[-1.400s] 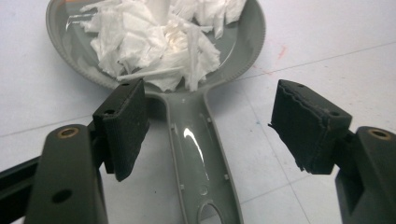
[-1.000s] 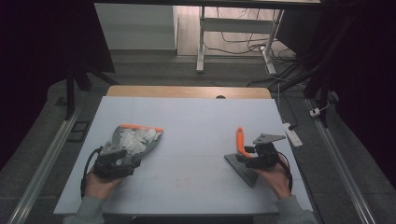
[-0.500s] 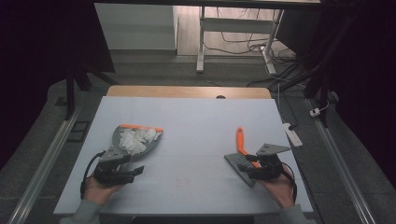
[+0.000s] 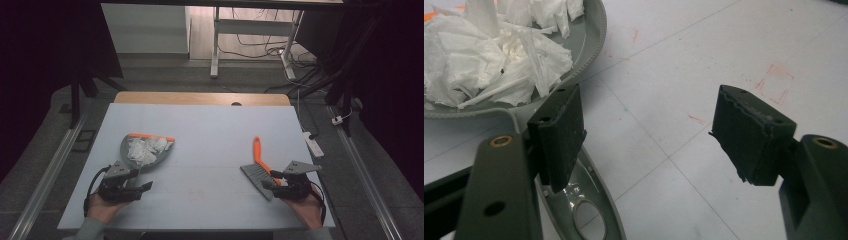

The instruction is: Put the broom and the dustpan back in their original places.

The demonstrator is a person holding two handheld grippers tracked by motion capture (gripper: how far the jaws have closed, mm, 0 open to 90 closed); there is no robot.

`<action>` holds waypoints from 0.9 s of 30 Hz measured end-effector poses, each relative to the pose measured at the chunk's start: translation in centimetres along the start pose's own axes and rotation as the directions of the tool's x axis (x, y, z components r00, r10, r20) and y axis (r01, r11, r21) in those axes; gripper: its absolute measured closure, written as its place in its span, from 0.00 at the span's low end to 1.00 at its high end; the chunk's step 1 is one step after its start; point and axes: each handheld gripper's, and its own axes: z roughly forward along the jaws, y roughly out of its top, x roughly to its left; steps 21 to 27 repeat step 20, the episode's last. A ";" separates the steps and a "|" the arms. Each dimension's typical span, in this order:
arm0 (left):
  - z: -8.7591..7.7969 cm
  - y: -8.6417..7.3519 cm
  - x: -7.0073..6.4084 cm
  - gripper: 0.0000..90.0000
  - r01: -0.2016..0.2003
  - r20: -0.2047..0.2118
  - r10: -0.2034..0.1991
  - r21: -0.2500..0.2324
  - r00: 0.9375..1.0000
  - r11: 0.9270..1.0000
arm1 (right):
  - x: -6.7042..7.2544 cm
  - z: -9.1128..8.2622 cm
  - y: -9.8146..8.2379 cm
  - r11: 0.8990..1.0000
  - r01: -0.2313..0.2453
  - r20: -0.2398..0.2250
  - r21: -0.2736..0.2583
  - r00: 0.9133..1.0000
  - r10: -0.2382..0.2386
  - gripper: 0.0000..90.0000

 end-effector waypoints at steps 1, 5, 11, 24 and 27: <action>0.0 0.0 0.0 0.33 0.001 0.000 -0.001 0.000 1.000 1.000 | 0.0 0.0 0.0 1.000 0.003 0.002 0.001 1.000 -0.003 0.49; 0.0 0.0 0.1 0.33 0.002 0.001 -0.002 0.000 1.000 1.000 | 0.1 0.1 0.1 1.000 0.006 0.001 0.005 1.000 -0.006 0.49; 0.1 0.0 0.0 0.33 0.001 0.000 -0.001 0.002 1.000 1.000 | 0.2 0.2 0.2 1.000 0.012 -0.003 0.004 1.000 -0.012 0.49; 0.1 0.0 0.1 0.33 0.002 -0.001 -0.002 0.002 1.000 1.000 | 0.2 0.1 0.2 1.000 0.008 -0.001 -0.001 1.000 -0.008 0.49; 0.1 0.0 0.1 0.33 0.002 -0.001 -0.002 0.002 1.000 1.000 | 0.2 0.1 0.2 1.000 0.008 -0.001 -0.001 1.000 -0.008 0.49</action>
